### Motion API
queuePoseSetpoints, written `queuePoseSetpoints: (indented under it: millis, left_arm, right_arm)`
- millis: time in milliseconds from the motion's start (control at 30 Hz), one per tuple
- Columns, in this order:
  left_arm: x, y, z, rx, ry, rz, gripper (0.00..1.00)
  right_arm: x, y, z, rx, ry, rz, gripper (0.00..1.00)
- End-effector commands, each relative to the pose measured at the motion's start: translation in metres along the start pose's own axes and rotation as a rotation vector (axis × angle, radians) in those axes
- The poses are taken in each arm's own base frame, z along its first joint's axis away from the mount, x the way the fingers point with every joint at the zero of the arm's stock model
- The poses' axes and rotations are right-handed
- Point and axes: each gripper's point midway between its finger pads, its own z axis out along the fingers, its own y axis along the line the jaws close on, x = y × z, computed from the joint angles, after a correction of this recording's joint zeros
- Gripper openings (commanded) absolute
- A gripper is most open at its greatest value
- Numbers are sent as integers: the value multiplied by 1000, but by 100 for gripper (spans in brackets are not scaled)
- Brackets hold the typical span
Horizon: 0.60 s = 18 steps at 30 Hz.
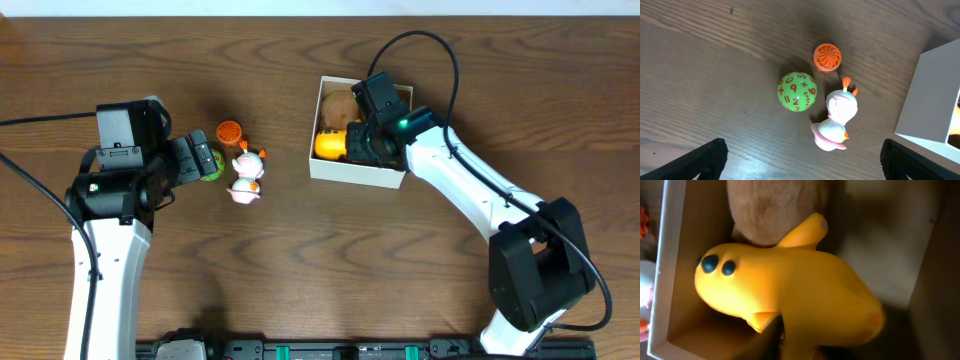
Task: Pack container
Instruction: 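Lift the dinosaur with the right gripper and lower it into the box, then open the right gripper and withdraw it to the right side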
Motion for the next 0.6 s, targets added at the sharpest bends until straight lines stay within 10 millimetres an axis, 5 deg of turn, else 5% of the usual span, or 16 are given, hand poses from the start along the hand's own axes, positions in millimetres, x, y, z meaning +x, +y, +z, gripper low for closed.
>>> queuePoseSetpoints:
  millis: [0, 133, 233, 400, 567]
  left_arm:
    - [-8, 2, -5, -11, -23, 1, 98]
    - [-8, 2, -5, -11, -23, 1, 98]
    - [-8, 2, -5, -11, -23, 1, 98]
    - [-8, 2, -5, -11, -23, 1, 98]
    - [-8, 2, -5, -11, -23, 1, 98]
  right_arm:
    - [-5, 16, -16, -38, -38, -66, 50]
    - [-19, 14, -45, -21, -122, -74, 69]
    - [-31, 12, -71, -11, -196, -79, 72]
    - [-39, 10, -108, -8, -280, -80, 68]
    - [-33, -7, -109, 46, -250, -67, 54]
